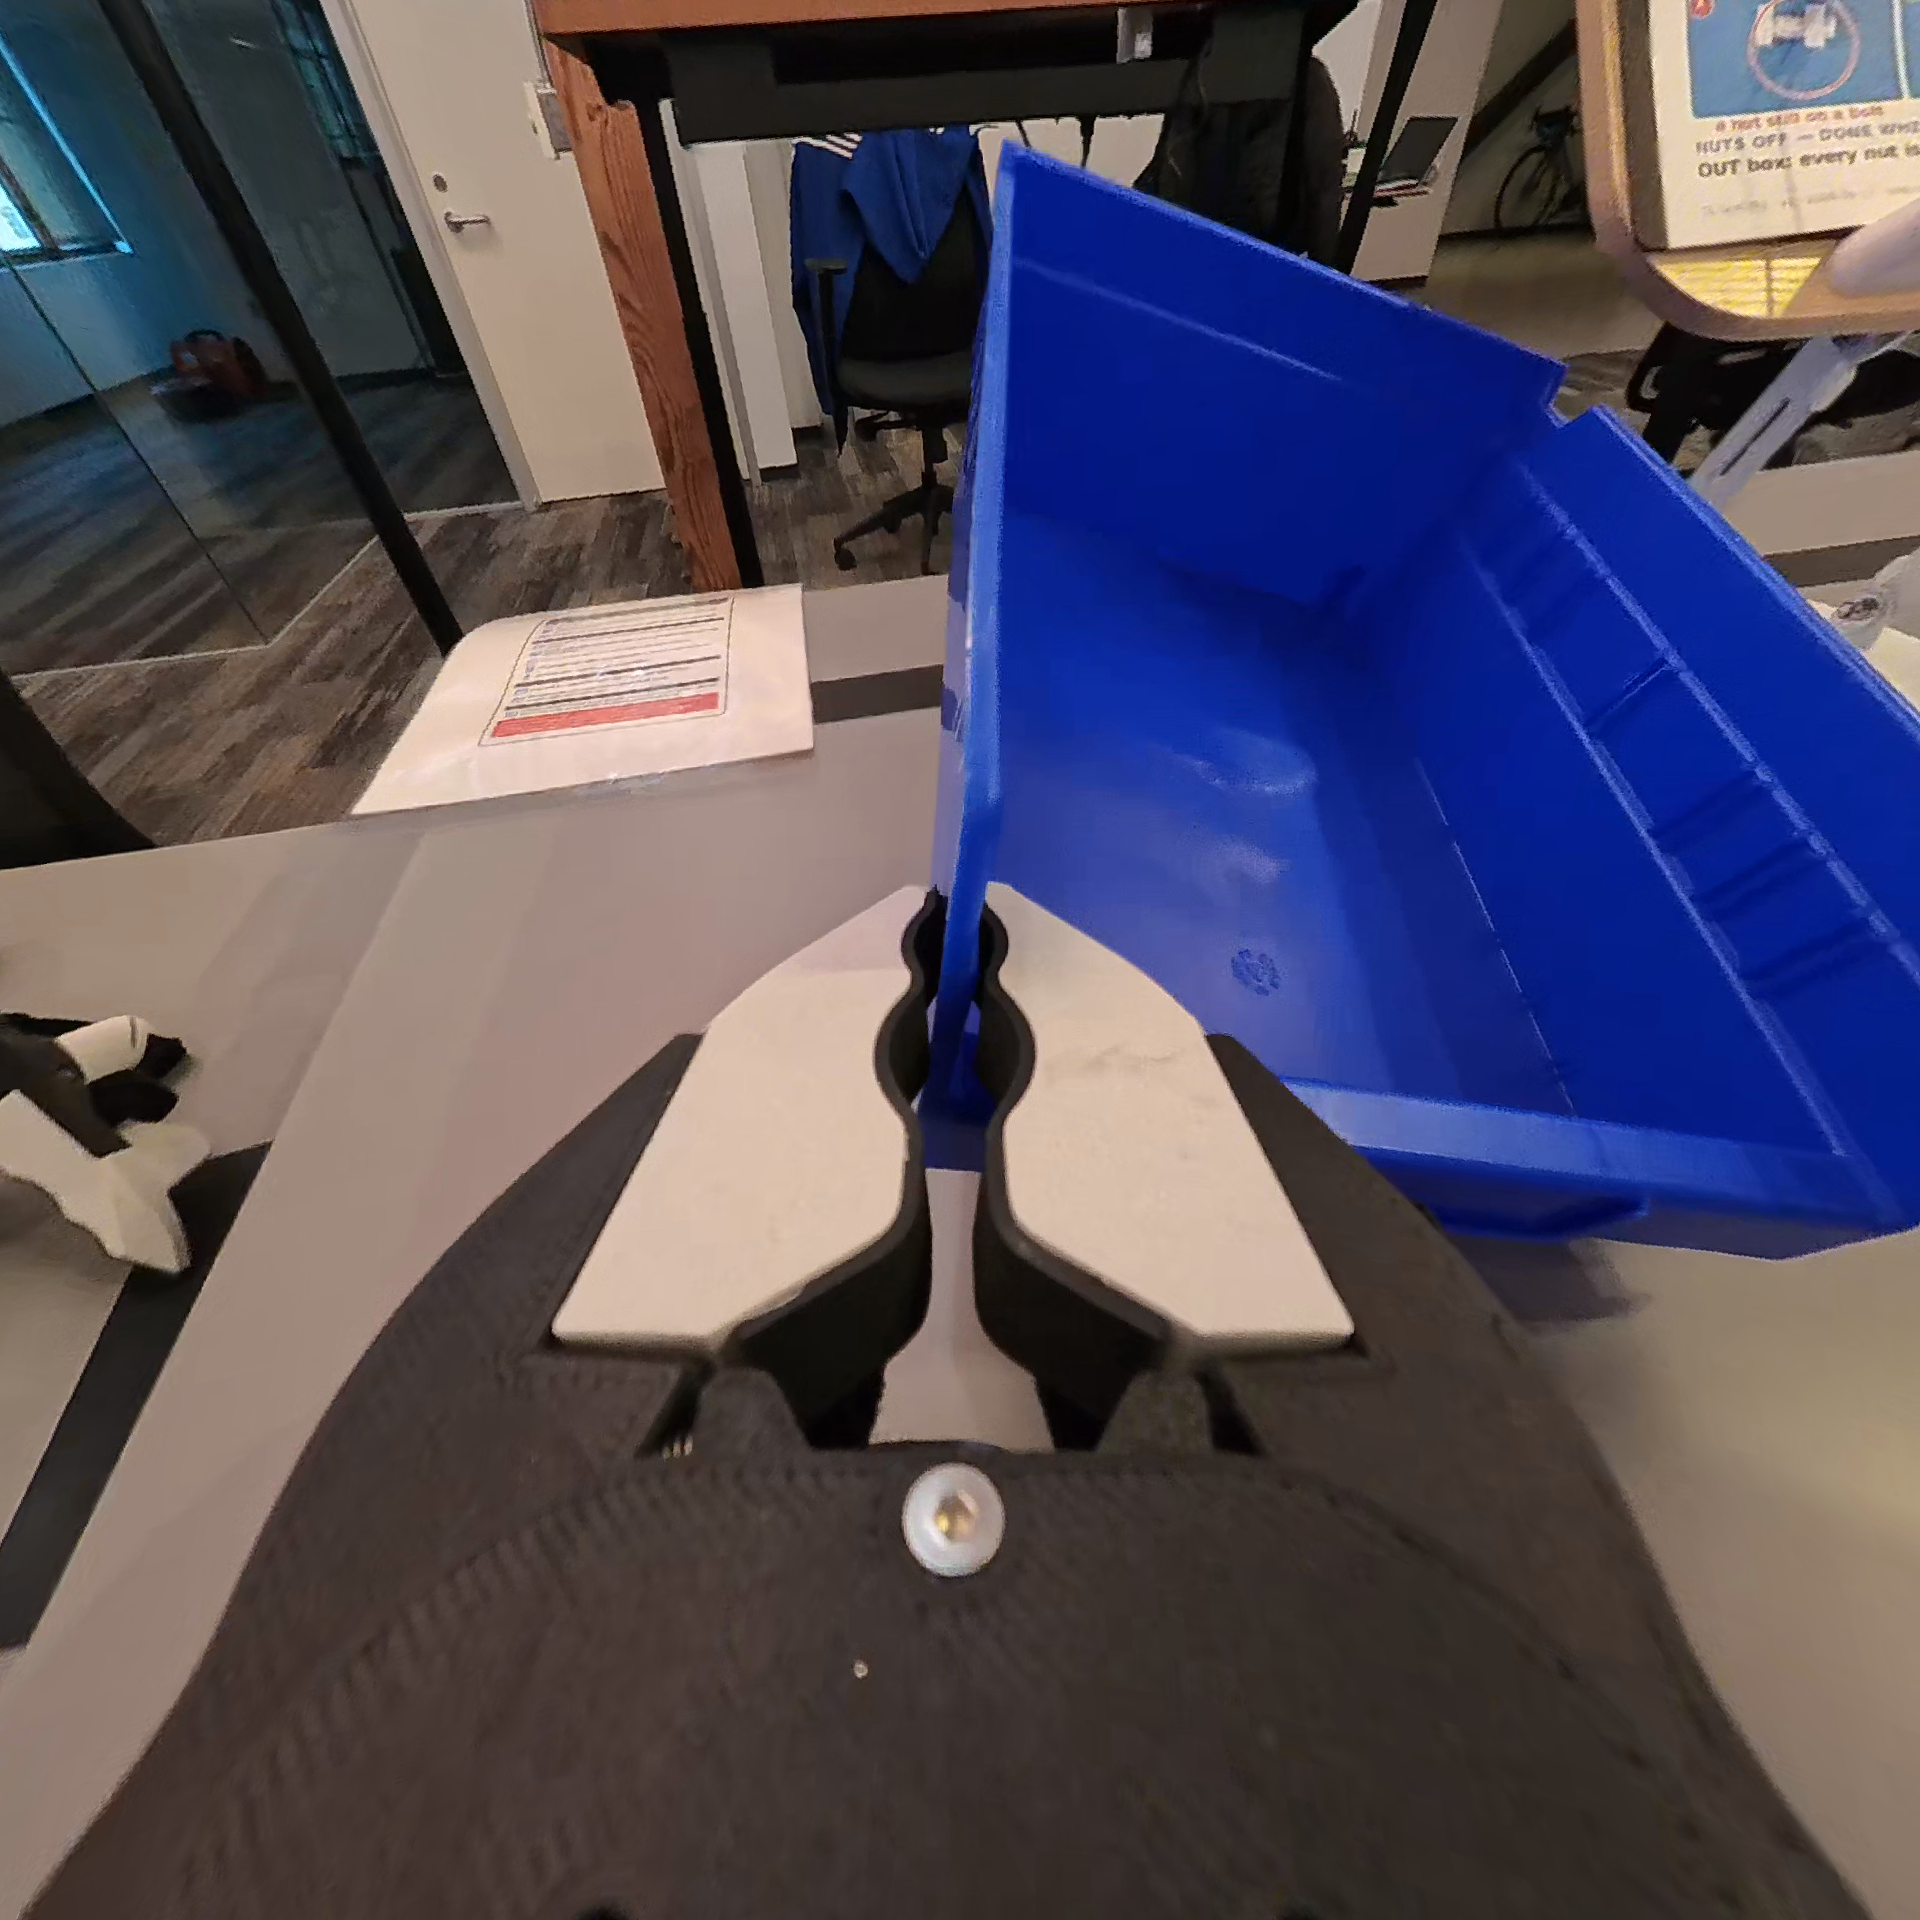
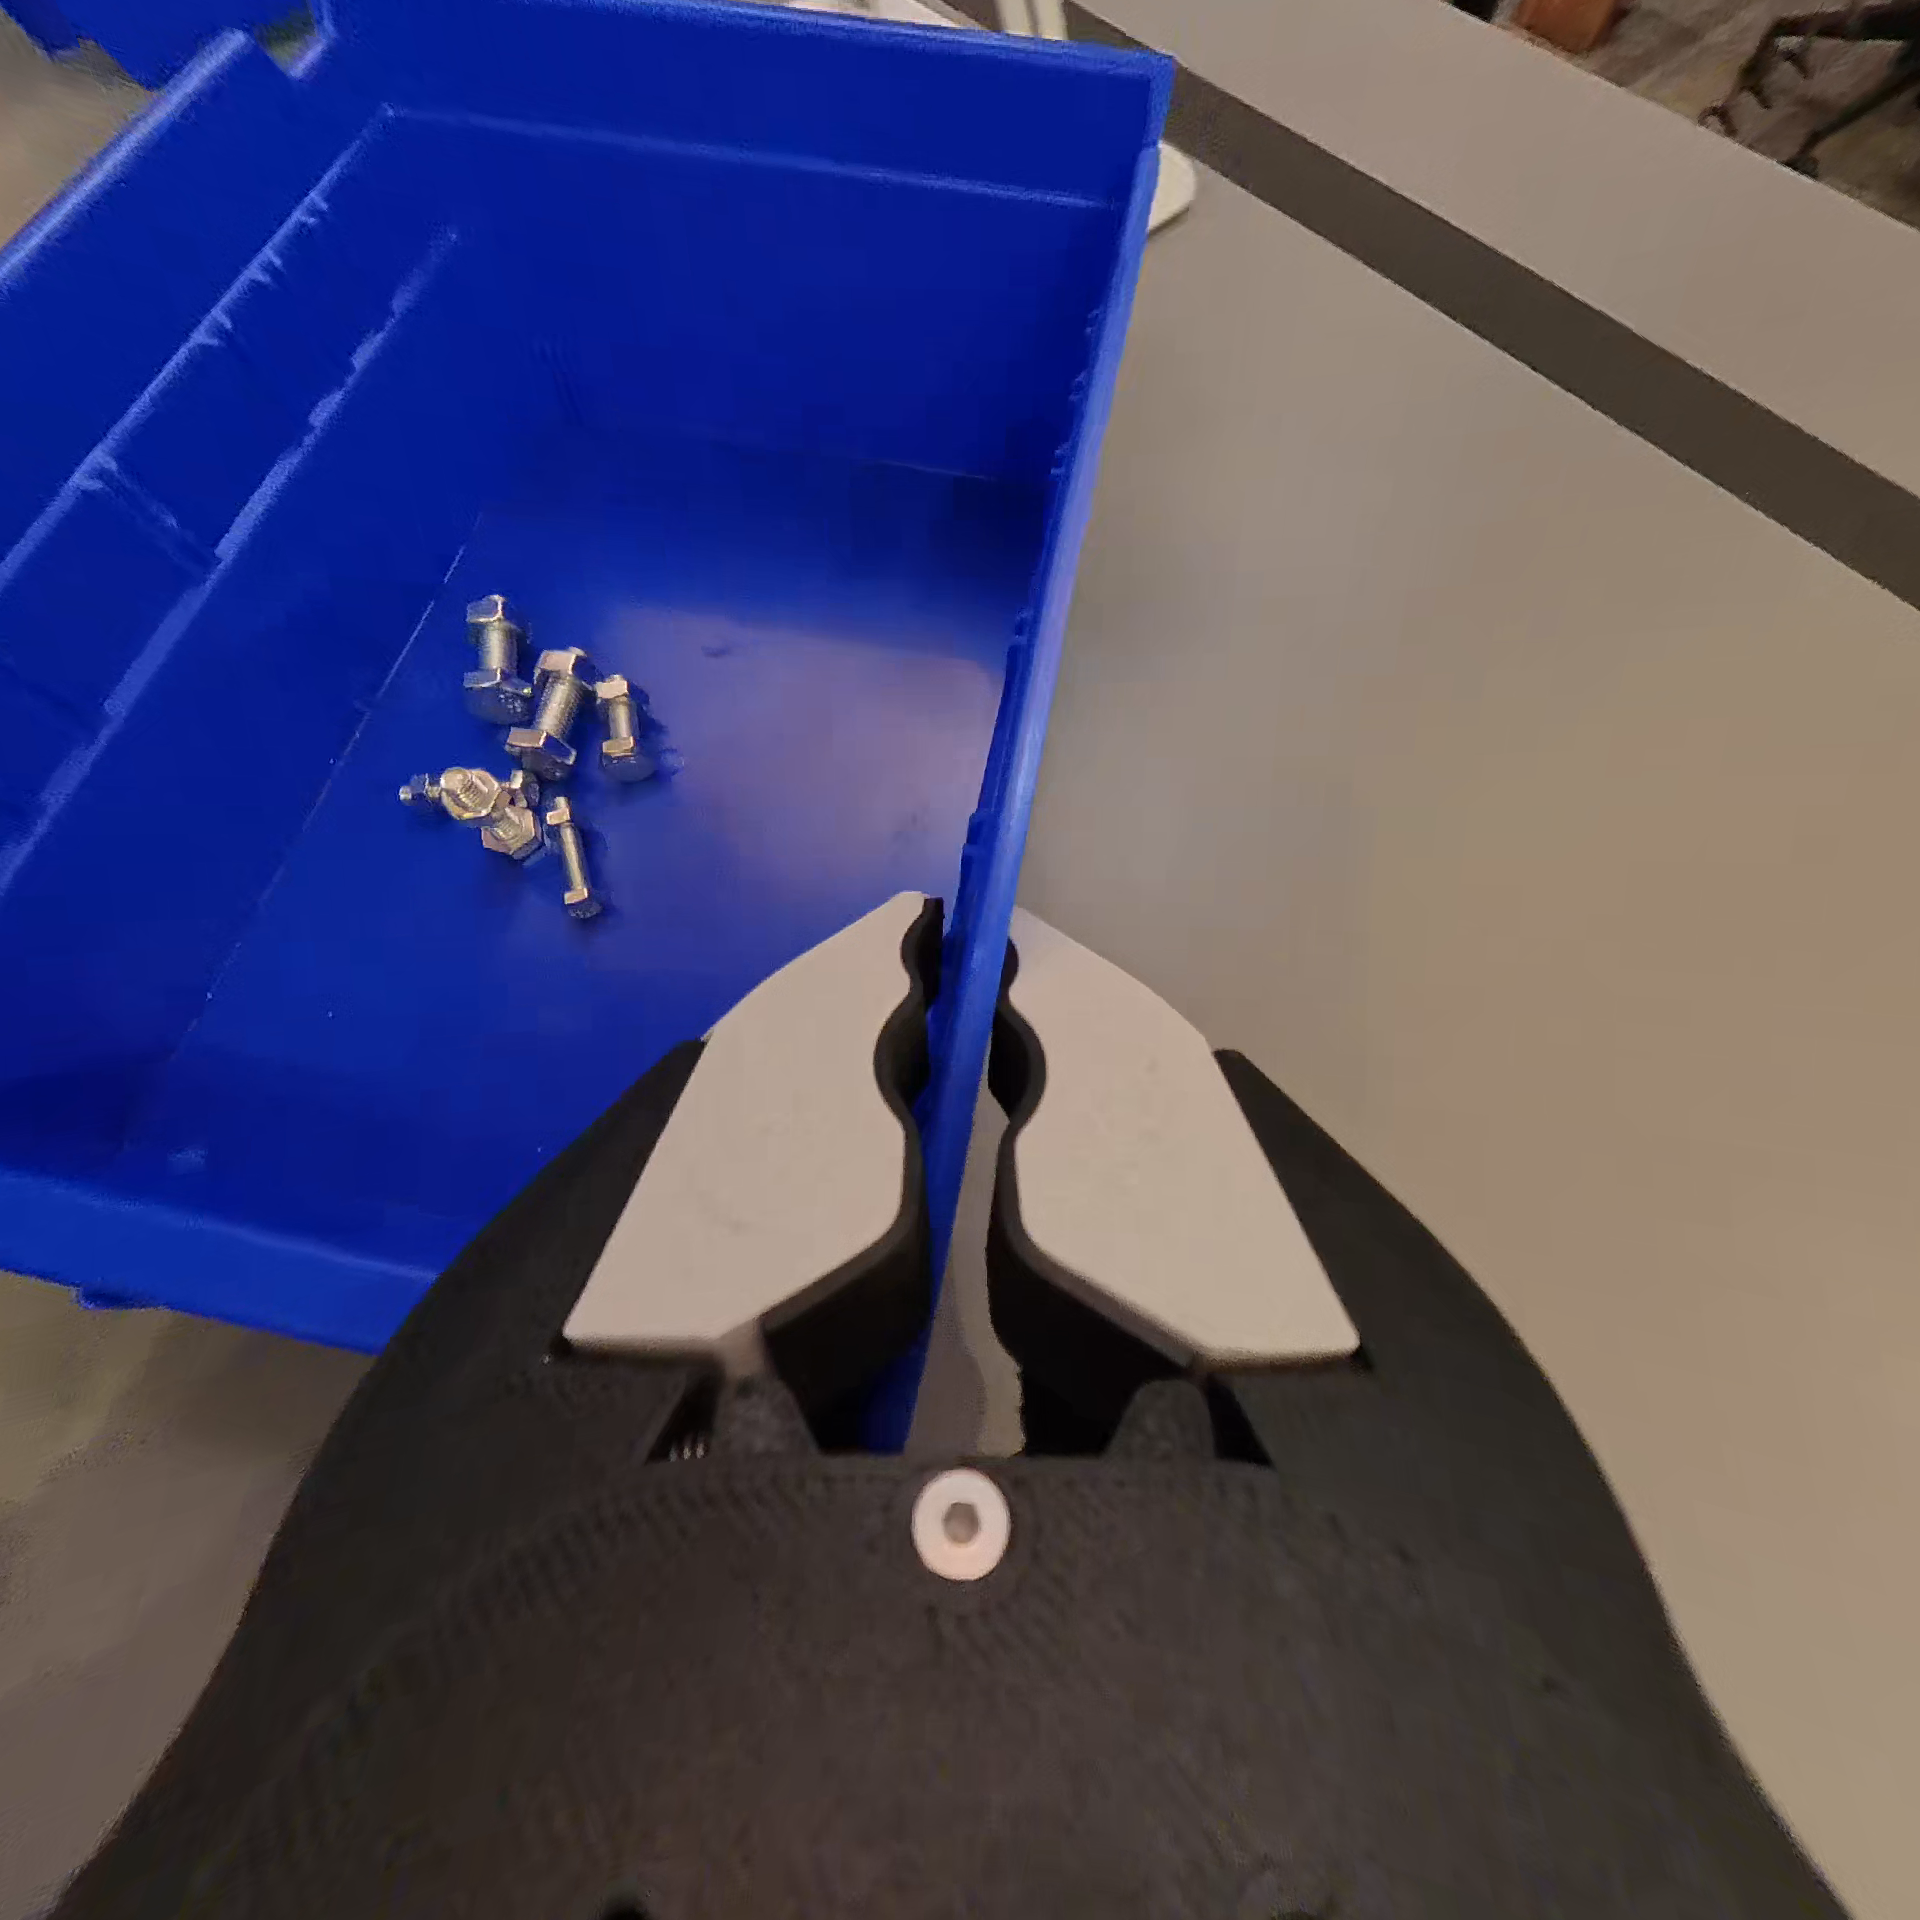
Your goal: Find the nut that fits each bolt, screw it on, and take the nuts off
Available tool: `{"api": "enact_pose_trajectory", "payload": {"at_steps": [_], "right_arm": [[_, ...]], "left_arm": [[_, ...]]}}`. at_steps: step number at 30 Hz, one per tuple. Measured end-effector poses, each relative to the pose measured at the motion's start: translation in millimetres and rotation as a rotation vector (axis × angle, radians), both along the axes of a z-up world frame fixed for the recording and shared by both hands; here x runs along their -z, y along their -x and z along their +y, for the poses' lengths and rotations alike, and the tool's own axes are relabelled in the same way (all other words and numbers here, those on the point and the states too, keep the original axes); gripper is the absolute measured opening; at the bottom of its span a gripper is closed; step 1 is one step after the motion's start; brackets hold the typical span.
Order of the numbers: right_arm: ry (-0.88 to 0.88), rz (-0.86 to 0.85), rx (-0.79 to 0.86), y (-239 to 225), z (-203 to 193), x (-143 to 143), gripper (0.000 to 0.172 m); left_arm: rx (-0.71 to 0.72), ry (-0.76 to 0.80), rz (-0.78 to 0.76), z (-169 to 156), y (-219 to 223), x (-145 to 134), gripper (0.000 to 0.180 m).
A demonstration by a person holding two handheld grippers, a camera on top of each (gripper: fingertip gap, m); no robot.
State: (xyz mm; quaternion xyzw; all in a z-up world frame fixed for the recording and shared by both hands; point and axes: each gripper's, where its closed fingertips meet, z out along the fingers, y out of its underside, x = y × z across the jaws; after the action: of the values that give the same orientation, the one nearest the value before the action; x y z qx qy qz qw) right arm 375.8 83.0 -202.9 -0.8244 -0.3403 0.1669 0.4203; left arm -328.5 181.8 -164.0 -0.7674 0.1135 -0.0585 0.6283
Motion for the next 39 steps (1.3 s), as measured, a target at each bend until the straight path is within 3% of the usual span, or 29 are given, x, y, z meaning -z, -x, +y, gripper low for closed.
{"api": "enact_pose_trajectory", "payload": {"at_steps": [15,28,31,36,39], "right_arm": [[0.073,0.039,-0.246,162,4,1,0.007],[0.041,0.024,-0.247,300,25,1,0.008],[-0.011,0.016,-0.287,311,26,-7,0.032],[-0.258,0.055,-0.499,304,-9,-60,0.031],[-0.267,0.005,-0.732,304,-58,-62,0.027]], "left_arm": [[-0.207,0.103,0.044,-114,68,18,0.002],[-0.312,0.155,-0.011,-181,123,32,0.001],[-0.327,0.173,-0.024,-193,131,36,0.001],[-0.337,0.191,-0.022,-205,136,43,0.002],[-0.336,0.205,-0.007,-205,137,44,0.002]]}}
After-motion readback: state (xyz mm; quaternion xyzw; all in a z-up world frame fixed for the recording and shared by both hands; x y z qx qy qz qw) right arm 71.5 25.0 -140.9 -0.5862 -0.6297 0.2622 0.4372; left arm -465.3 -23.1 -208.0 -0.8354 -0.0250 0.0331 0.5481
